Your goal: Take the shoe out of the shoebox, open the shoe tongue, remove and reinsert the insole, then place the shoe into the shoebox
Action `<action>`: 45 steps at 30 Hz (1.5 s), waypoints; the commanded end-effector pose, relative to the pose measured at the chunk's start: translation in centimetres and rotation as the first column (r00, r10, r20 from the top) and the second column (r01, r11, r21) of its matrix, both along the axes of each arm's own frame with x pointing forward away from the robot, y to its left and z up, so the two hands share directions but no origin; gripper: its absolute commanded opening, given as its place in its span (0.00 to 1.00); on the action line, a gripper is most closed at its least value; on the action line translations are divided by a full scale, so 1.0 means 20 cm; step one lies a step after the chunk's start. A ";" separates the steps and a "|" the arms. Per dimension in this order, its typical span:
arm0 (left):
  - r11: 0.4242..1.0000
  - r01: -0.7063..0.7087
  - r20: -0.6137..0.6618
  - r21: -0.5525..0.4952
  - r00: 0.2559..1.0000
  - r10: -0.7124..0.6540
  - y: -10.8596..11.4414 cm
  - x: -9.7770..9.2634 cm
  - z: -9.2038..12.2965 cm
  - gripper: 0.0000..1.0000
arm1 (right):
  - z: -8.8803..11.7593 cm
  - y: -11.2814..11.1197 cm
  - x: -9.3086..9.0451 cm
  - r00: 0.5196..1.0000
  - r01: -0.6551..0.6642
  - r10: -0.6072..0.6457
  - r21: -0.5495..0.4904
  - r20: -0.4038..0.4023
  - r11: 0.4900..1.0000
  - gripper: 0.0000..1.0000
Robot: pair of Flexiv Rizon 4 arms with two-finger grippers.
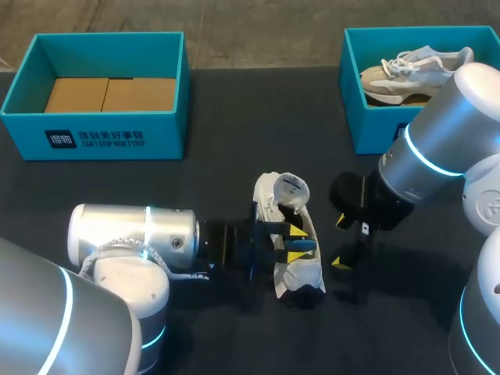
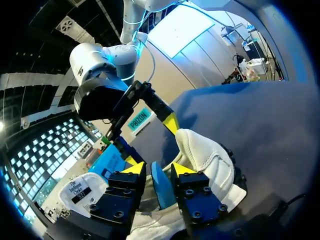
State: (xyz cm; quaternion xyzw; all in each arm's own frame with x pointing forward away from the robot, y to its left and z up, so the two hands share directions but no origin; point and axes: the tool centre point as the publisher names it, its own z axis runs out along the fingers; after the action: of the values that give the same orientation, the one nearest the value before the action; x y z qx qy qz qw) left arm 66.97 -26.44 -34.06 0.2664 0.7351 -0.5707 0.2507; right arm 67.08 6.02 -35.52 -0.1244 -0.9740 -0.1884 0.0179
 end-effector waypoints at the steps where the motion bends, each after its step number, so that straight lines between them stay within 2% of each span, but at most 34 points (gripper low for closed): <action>1: 1.000 0.003 0.005 0.002 1.000 -0.003 0.04 -0.05 0.02 0.35 | 0.00 0.00 -0.01 1.000 0.001 -0.001 -0.002 0.002 1.000 1.00; 19: 0.998 0.027 0.021 0.056 0.999 -0.029 0.14 -0.10 0.10 0.33 | 0.00 0.00 -0.01 1.000 0.001 -0.001 -0.002 0.002 1.000 1.00; 37: 0.958 0.112 0.003 0.263 0.993 -0.117 0.25 -0.05 0.13 0.35 | 0.00 0.00 -0.01 1.000 0.001 -0.001 -0.002 0.002 1.000 1.00; 40: 0.946 0.133 -0.008 0.296 0.991 -0.137 0.27 -0.04 0.13 0.33 | 0.00 0.00 -0.01 1.000 0.001 -0.001 -0.002 0.002 1.000 1.00; 43: 0.927 0.145 -0.007 0.345 0.988 -0.152 0.29 -0.03 0.13 0.28 | 0.00 0.00 -0.01 1.000 0.001 -0.001 -0.002 0.002 1.000 1.00; 45: 0.913 0.156 -0.011 0.376 0.986 -0.164 0.30 -0.02 0.14 0.20 | 0.00 0.00 -0.01 1.000 0.001 -0.001 -0.002 0.002 1.000 1.00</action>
State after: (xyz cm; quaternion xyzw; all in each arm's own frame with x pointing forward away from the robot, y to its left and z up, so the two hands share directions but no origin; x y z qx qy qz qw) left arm 66.52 -20.57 -32.03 0.3463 0.7880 -0.4653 0.2064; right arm 67.08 6.02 -35.52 -0.1244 -0.9740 -0.1884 0.0179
